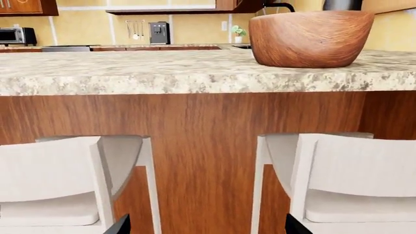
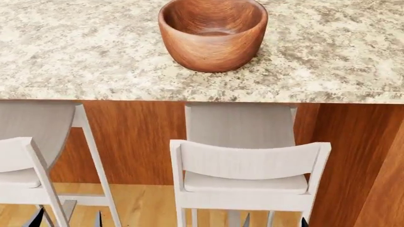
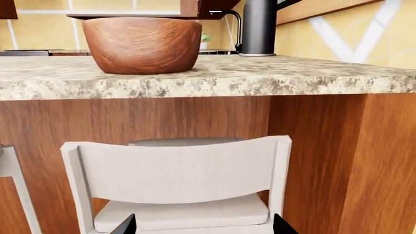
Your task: Place the cup inside the bowl on the dining table and move the bowl to any counter.
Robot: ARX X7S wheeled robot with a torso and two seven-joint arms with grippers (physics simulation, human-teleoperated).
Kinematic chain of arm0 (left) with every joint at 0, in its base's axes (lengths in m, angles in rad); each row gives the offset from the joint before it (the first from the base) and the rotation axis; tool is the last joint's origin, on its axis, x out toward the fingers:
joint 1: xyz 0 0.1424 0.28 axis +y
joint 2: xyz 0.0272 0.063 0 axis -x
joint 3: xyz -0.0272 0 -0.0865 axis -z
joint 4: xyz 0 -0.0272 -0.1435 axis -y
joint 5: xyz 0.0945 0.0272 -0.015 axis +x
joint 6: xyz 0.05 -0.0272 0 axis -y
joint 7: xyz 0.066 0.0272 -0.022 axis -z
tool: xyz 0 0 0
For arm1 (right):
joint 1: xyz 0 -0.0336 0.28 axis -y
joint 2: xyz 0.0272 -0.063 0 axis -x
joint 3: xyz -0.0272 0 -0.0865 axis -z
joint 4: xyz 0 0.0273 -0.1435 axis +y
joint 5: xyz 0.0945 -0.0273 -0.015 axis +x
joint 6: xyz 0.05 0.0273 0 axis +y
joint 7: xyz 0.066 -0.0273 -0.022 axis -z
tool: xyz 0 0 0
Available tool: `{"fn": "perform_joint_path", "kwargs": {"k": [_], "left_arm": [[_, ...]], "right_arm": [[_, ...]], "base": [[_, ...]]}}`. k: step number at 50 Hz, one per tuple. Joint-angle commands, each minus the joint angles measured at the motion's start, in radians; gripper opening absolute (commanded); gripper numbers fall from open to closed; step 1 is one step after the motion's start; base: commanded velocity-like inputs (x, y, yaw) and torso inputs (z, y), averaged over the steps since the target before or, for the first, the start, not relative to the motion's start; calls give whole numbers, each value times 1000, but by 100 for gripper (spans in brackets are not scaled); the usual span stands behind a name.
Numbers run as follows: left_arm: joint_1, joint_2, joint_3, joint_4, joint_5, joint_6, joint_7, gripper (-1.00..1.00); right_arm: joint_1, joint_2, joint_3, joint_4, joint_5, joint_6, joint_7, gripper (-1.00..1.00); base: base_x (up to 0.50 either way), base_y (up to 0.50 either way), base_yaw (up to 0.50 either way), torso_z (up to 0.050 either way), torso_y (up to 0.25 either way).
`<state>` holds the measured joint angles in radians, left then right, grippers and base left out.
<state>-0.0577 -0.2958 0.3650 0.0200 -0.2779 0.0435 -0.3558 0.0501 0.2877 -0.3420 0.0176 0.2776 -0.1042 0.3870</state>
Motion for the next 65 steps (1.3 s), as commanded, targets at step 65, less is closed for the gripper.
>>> {"fn": "perform_joint_path", "kwargs": {"k": [65], "left_arm": [[18,-20,-1,52,-4,30,-46,100]], "right_arm": [[-4,24,-21,-34,0,-11,20,100]], "base": [[0,0,0,31,0]]}}
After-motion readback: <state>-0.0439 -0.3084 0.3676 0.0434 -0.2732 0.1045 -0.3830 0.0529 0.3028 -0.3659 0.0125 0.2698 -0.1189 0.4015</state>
